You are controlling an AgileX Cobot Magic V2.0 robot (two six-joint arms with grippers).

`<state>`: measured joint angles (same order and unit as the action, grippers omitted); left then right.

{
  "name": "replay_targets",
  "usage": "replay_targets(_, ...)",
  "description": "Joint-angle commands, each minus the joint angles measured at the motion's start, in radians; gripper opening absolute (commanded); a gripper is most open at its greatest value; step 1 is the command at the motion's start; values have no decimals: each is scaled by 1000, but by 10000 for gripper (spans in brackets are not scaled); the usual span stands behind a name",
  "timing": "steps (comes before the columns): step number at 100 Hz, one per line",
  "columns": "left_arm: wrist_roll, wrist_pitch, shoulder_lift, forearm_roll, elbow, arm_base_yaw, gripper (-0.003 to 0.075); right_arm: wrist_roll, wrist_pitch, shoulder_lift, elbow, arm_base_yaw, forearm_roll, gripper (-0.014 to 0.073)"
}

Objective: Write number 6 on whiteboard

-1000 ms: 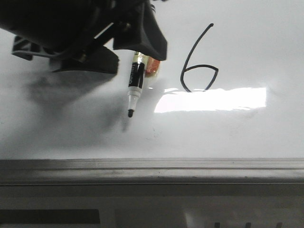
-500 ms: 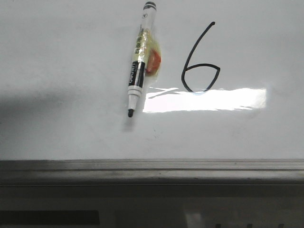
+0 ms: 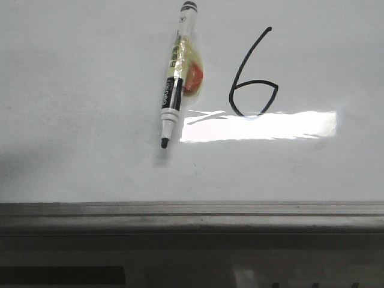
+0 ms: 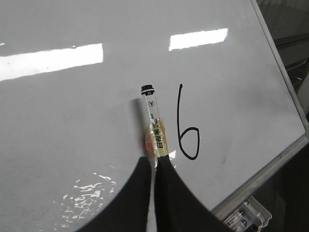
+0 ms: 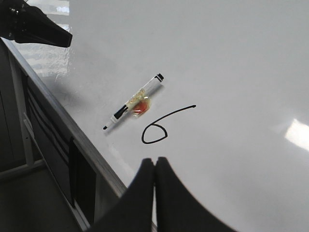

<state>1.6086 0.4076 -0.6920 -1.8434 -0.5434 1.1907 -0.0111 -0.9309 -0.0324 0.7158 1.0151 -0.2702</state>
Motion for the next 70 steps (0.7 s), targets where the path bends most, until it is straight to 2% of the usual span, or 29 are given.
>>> replay_targets(1,4,-29,1,-23,-28,8,-20,0,75,-18,16,-5,-13,-49)
replay_targets(54,4,-29,1,-23,-21,8,-20,0,75,-18,16,-5,-13,-49)
replay_targets(70,9,-5,57,118,51,-49,-20,0,75,-18,16,-5,-13,-49)
